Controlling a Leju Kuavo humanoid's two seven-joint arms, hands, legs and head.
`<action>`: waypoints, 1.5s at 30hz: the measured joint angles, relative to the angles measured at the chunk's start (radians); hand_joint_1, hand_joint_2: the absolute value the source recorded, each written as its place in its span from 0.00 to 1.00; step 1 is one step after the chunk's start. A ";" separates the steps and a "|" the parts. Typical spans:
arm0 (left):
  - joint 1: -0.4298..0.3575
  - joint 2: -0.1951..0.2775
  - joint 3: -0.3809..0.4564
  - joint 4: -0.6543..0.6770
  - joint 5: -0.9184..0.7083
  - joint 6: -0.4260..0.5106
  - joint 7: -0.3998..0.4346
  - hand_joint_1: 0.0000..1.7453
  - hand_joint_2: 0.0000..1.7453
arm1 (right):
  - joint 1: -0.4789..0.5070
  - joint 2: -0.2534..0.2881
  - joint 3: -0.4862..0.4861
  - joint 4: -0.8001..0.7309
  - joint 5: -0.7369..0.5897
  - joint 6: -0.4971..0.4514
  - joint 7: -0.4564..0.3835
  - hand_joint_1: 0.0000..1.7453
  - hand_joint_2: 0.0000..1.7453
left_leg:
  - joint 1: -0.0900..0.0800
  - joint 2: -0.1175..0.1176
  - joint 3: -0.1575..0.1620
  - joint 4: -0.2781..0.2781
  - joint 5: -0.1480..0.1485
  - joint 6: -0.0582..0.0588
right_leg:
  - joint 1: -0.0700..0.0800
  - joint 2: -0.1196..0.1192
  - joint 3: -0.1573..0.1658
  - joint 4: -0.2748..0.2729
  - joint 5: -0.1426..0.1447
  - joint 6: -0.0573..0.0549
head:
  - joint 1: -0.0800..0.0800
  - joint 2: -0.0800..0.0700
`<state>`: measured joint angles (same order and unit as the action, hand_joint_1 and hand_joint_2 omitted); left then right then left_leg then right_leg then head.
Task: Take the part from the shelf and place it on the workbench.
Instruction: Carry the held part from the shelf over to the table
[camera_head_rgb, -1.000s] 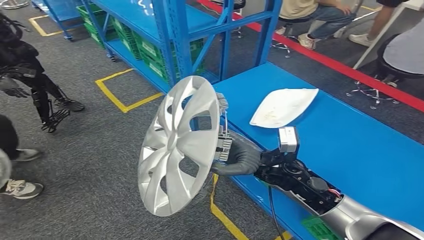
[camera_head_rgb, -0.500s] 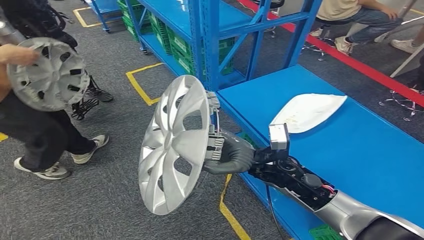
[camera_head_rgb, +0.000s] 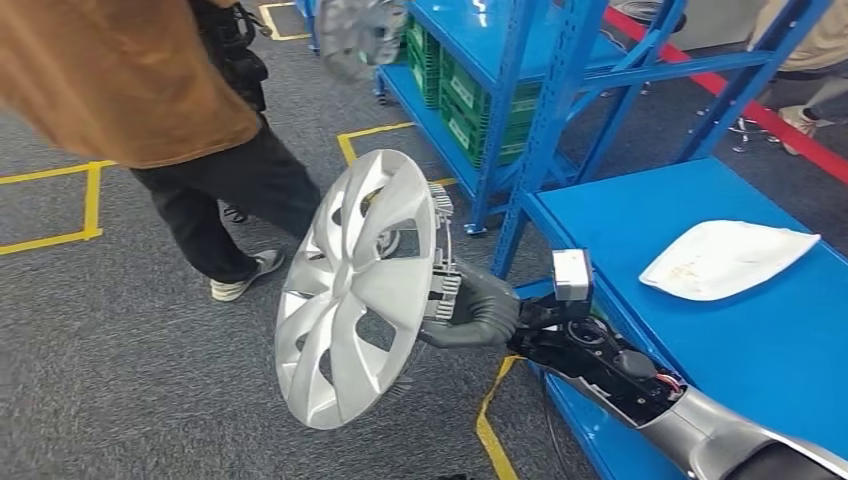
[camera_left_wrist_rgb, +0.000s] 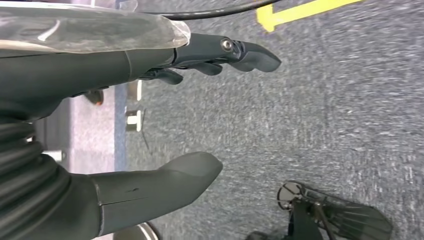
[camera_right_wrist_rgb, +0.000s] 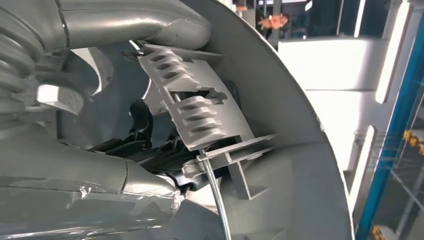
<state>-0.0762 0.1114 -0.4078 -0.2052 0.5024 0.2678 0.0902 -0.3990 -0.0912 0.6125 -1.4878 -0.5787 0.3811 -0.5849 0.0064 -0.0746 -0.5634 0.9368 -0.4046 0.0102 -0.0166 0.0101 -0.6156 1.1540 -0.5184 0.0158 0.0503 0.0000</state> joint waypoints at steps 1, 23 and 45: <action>0.000 -0.002 0.000 0.000 0.000 0.000 0.000 0.00 1.00 | 0.000 0.000 0.000 0.000 0.000 0.000 0.000 1.00 1.00 | 0.000 -0.012 0.002 0.000 -0.001 -0.002 | 0.000 0.022 0.032 -0.075 0.037 -0.004 | 0.001 0.000; 0.001 -0.006 0.000 0.000 0.006 -0.005 -0.001 0.00 1.00 | -0.005 0.012 0.004 0.003 0.005 0.003 0.019 1.00 1.00 | 0.000 0.098 -0.012 0.003 0.002 -0.010 | 0.011 -0.094 0.099 -0.184 0.033 0.009 | -0.030 0.000; 0.002 -0.012 0.000 0.000 0.028 -0.006 -0.003 0.00 1.00 | -0.009 0.025 0.022 0.004 0.000 0.026 0.036 1.00 1.00 | 0.008 0.071 -0.148 0.257 -0.087 -0.058 | 0.003 -0.063 0.104 -0.220 0.070 -0.028 | -0.035 0.000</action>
<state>-0.0738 0.0998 -0.4082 -0.2052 0.5305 0.2619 0.0868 -0.4077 -0.0658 0.6346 -1.4842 -0.5785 0.4072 -0.5486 0.0149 -0.0032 -0.7119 1.1941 -0.4911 -0.0473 -0.0135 -0.0527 -0.5112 0.9336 -0.4483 -0.0126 0.0156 0.0001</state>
